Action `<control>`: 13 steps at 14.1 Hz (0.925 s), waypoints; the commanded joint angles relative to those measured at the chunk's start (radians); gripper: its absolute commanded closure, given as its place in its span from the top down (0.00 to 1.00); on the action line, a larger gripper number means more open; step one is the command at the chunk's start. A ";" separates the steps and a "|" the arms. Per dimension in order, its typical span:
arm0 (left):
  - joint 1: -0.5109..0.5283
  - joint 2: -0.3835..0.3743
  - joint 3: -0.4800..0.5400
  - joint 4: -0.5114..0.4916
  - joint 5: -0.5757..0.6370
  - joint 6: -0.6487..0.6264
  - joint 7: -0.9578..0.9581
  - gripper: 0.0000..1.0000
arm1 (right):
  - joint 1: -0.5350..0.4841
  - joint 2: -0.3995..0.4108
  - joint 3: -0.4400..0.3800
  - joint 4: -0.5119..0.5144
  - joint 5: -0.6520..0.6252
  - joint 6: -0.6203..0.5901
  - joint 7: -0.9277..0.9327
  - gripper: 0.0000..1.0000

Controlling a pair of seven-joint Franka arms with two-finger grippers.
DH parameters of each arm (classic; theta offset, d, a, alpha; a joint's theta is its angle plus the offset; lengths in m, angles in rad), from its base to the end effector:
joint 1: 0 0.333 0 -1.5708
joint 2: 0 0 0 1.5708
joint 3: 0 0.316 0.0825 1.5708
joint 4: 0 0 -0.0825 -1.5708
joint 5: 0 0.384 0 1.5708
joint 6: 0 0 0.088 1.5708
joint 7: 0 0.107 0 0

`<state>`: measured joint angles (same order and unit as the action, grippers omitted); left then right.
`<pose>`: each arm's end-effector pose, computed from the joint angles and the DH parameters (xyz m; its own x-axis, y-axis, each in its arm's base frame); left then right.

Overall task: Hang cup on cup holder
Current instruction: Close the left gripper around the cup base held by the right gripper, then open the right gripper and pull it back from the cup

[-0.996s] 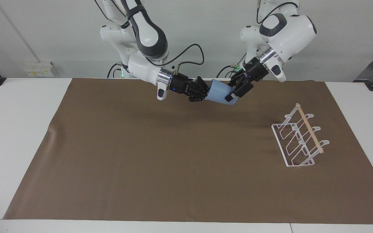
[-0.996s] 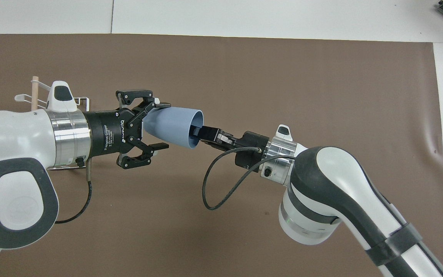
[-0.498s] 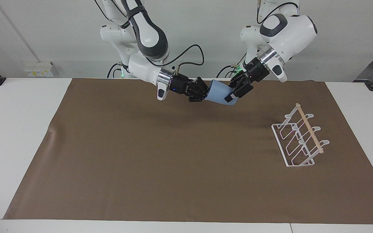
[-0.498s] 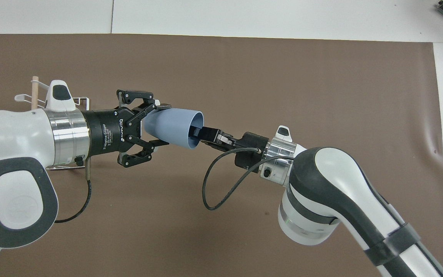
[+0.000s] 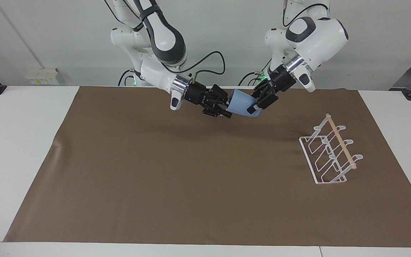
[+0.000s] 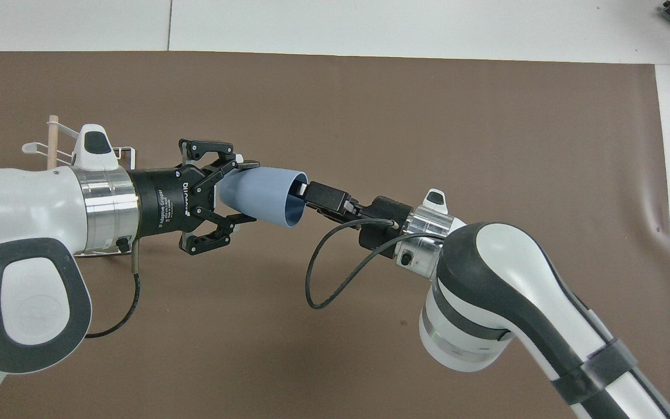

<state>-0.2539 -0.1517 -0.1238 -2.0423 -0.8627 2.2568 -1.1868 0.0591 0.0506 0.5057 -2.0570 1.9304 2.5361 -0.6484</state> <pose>0.5006 -0.2243 0.5550 0.3865 0.7017 -0.5986 0.9003 -0.1462 0.4099 0.5028 0.3022 0.4483 0.9161 -0.3991 0.0389 -0.0573 -0.2262 -0.9724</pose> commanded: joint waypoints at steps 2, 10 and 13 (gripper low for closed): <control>0.001 -0.014 0.009 -0.015 -0.006 -0.003 0.006 0.00 | -0.005 0.006 0.014 0.012 0.021 0.030 -0.027 1.00; 0.065 0.007 0.012 0.016 0.172 0.006 0.000 0.00 | -0.022 0.040 -0.010 0.012 -0.306 0.165 -0.387 1.00; 0.077 0.023 0.013 0.034 0.334 0.013 0.000 0.00 | -0.024 0.080 -0.015 0.011 -0.638 0.299 -0.401 1.00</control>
<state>-0.1895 -0.1481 -0.1063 -2.0332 -0.6066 2.2601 -1.1868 0.0447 0.1012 0.4841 -2.0572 1.4263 2.7884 -1.0066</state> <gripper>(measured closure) 0.242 0.000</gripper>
